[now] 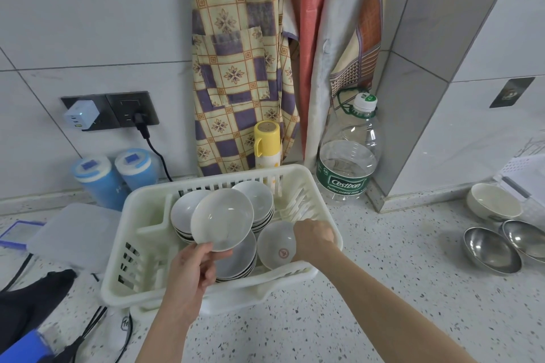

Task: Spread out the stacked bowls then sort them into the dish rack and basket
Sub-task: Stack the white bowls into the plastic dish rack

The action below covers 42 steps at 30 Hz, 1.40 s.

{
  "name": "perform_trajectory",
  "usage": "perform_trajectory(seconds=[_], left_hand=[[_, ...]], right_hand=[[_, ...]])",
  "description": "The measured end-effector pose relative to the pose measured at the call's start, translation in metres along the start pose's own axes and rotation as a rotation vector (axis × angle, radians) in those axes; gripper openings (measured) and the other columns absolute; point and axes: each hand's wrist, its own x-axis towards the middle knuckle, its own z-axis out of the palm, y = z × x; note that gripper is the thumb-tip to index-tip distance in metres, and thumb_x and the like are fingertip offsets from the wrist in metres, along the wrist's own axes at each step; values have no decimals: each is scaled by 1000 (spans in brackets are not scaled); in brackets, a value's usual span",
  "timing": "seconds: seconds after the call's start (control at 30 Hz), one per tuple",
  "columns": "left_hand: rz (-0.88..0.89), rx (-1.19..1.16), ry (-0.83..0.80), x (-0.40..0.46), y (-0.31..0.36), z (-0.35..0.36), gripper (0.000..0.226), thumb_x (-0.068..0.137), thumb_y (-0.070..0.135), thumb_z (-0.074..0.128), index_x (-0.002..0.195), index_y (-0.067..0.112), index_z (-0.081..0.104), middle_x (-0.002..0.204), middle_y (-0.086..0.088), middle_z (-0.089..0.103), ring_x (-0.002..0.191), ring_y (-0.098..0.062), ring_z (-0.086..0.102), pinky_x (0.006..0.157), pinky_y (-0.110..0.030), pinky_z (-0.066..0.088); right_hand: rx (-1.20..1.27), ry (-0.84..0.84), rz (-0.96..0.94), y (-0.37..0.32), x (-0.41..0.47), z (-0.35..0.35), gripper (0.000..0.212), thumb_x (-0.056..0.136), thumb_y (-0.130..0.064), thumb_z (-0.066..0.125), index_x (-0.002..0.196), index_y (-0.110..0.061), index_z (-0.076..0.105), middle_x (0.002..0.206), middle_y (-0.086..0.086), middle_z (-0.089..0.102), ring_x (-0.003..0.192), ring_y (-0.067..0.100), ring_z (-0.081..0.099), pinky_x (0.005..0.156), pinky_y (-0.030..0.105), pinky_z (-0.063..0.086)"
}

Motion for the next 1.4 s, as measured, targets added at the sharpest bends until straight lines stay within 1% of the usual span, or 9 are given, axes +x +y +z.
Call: perform_trajectory(seconds=[0.17,0.3,0.43,0.57,0.7,0.83,0.97,1.17,1.4], left_hand=[[-10,8,2,0,0,0,15,96,10,53,99,-1,64,90,-24,75,37,-7,35,36,-18,27],[-6,13,6,-1,2,2,15,96,9,53,99,-2,63,90,-25,75,36,-8,33,36,-18,26],[1,74,22,-2,4,5,15,94,9,54,97,-3,64,88,-24,75,35,-8,29,35,-18,21],[14,204,5,-5,8,14,18,91,10,56,100,8,71,81,-22,75,36,-8,27,38,-19,22],[-4,315,-62,-7,8,39,18,88,8,55,97,7,71,74,-20,75,35,-9,26,38,-19,21],[-59,424,-90,-5,2,67,19,89,10,52,93,7,70,69,-18,75,33,-8,27,36,-18,23],[-82,459,-105,-1,-4,79,21,91,11,50,91,6,70,67,-15,74,32,-8,27,35,-18,24],[-80,535,-121,3,-9,79,15,95,17,52,105,14,62,69,-9,76,33,-8,37,36,-19,29],[-76,554,-120,-7,-20,81,33,95,27,57,124,35,44,76,5,77,42,-8,55,40,-19,36]], right_hand=[[87,-7,-18,6,-2,0,49,81,-42,74,114,-9,59,109,5,65,100,24,65,69,29,47],[108,94,38,8,-8,8,30,95,-38,53,104,-10,60,98,4,66,90,22,64,68,28,49],[329,334,99,14,-13,20,32,97,-36,43,77,-12,51,64,-3,49,55,14,44,48,23,36],[824,488,-2,28,-19,23,26,97,-28,51,81,-15,66,55,-3,63,39,5,43,45,18,35],[1287,268,-33,39,-27,12,31,99,-41,44,91,-28,71,68,-6,74,69,-3,59,69,22,43],[1258,264,-71,41,-30,12,37,93,-48,48,85,-19,71,70,3,70,66,8,57,68,29,43],[1205,311,-23,44,-25,15,19,92,-20,56,90,-11,72,76,14,69,64,17,56,63,31,43],[959,360,46,39,-16,22,17,85,-10,51,85,-2,65,52,-2,44,51,15,36,46,24,26],[757,392,88,34,-12,24,32,85,-9,49,58,-14,31,52,-1,31,49,15,25,43,23,17]])
